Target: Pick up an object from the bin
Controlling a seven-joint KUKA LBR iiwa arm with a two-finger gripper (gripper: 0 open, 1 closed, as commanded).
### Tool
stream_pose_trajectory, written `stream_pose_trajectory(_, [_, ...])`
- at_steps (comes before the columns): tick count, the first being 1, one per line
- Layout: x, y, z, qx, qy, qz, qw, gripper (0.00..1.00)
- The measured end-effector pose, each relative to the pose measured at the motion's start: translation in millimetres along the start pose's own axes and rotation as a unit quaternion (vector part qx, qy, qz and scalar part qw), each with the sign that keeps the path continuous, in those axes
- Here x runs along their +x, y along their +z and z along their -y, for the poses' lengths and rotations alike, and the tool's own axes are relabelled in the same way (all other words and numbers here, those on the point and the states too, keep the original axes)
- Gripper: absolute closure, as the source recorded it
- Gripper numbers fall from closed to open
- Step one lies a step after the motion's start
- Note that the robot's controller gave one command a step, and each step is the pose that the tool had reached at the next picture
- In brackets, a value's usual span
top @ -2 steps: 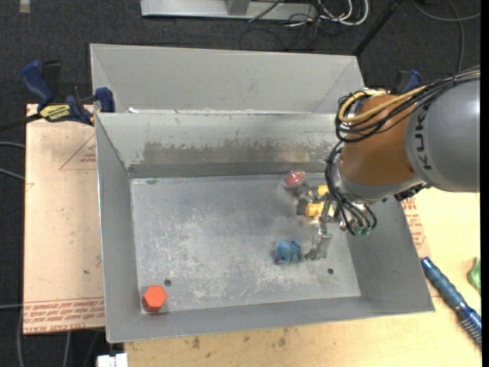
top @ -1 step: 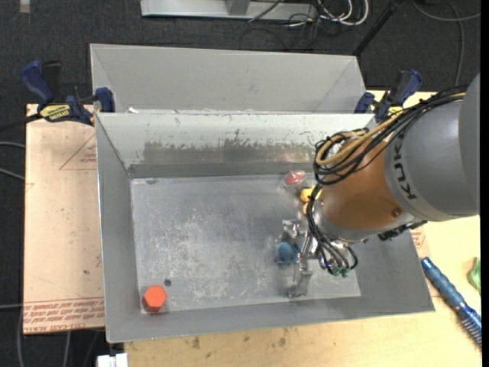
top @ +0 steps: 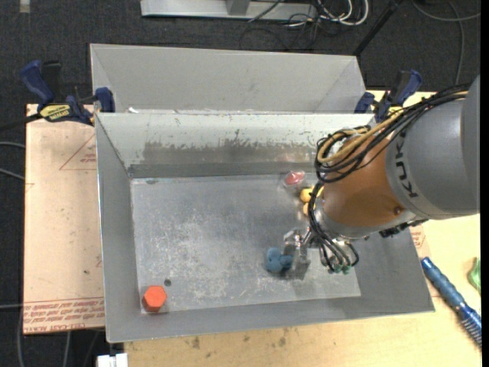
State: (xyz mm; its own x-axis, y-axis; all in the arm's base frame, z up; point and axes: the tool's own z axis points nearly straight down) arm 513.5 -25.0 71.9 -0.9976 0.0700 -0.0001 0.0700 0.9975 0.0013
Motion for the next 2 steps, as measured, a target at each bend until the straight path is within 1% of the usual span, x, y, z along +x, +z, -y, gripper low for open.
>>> stream_pose_trajectory(1, [-14.5,-135.3,-12.4,0.000,0.004,0.0060,1.0000,1.00])
stream_pose_trajectory(2, [-12.6,-130.6,-12.0,0.000,0.005,0.0014,1.0000,0.00])
